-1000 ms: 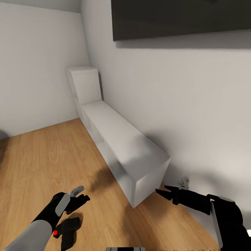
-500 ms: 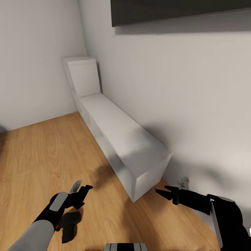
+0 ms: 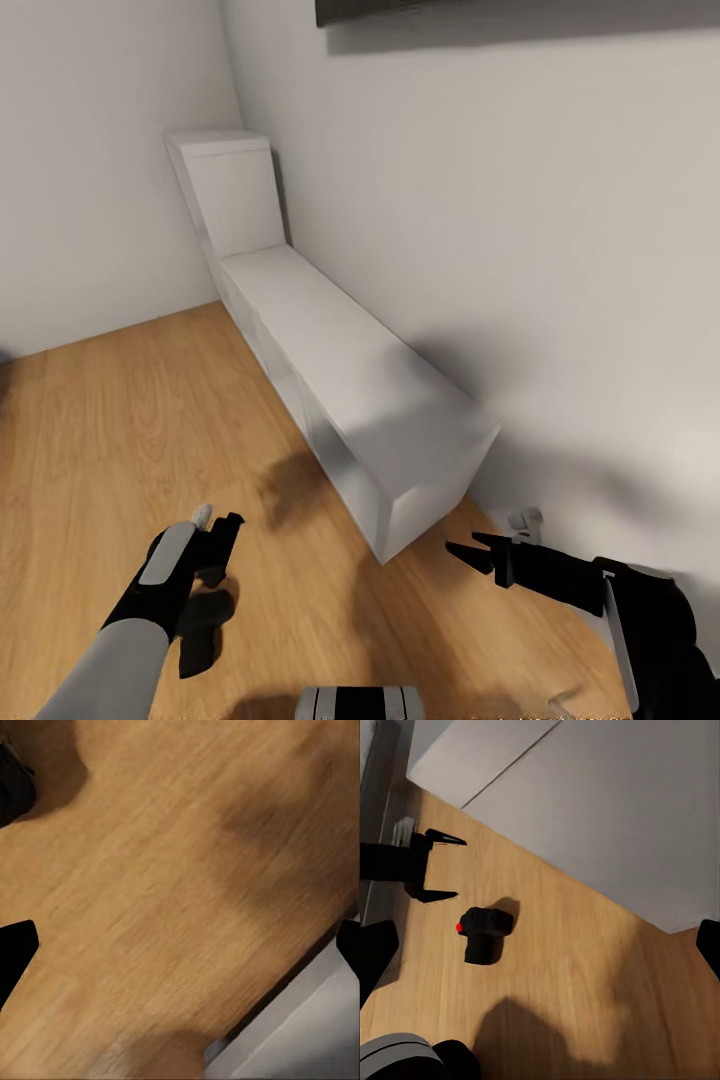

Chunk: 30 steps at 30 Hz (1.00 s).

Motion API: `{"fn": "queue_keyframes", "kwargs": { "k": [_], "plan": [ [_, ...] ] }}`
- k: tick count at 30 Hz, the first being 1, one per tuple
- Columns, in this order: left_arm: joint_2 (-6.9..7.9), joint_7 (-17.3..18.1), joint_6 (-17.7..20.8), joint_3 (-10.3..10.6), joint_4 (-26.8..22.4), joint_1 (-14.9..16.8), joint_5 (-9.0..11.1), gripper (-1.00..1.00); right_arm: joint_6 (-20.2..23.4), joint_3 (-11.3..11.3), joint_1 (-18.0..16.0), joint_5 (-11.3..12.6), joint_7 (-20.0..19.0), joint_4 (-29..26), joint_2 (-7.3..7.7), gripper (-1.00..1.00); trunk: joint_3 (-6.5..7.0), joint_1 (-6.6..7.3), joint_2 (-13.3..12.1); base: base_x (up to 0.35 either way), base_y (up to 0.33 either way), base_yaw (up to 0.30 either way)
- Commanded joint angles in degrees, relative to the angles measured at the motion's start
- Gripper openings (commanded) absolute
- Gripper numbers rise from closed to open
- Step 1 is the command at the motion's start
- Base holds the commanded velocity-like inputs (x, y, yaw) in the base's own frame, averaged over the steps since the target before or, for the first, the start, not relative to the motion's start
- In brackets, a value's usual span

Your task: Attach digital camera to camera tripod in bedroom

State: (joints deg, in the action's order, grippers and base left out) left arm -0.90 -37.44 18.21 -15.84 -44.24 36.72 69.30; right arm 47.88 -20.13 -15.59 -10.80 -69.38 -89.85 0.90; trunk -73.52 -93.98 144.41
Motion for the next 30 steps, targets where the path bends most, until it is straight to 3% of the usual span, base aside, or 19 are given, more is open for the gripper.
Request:
{"fn": "queue_keyframes", "kwargs": {
  "k": [1, 3, 9, 18, 30],
  "plan": [
    [-0.23, -1.9, -0.9, -0.3, -1.0, 0.0, 0.7, 1.00, 0.4, -0.1, -0.1, -0.5, -0.6, -0.1, -0.02, 1.00, -0.28, -0.01, 0.0, 0.000, 0.000, 0.000],
    [-0.98, -6.8, -4.5, -0.2, -3.8, 0.0, 1.5, 1.00, 0.4, -0.1, -0.1, -0.5, -0.6, -0.1, -0.02, 1.00, -0.72, -0.06, 0.1, 0.000, 0.000, 0.000],
    [-1.98, -11.9, -8.2, -0.2, -5.9, 0.3, 2.0, 1.00, 0.4, -0.1, -0.1, -0.5, -0.6, -0.1, -0.02, 1.00, -2.05, -0.22, 0.1, 0.000, 0.000, 0.000],
    [-3.33, -13.5, -10.7, -0.2, -6.2, 0.9, 2.7, 1.00, 0.8, -0.1, -0.1, -0.5, -0.6, -0.1, -0.02, 1.00, -4.04, -0.45, 0.3, 0.000, 0.000, 0.000],
    [-3.58, -13.9, -13.4, 0.0, -5.9, 1.4, 6.0, 1.00, 1.2, -0.1, -0.1, -0.5, -0.6, -0.1, 0.01, 1.00, -6.70, -0.76, 0.4, 0.000, 0.000, 0.000]
  ]
}}
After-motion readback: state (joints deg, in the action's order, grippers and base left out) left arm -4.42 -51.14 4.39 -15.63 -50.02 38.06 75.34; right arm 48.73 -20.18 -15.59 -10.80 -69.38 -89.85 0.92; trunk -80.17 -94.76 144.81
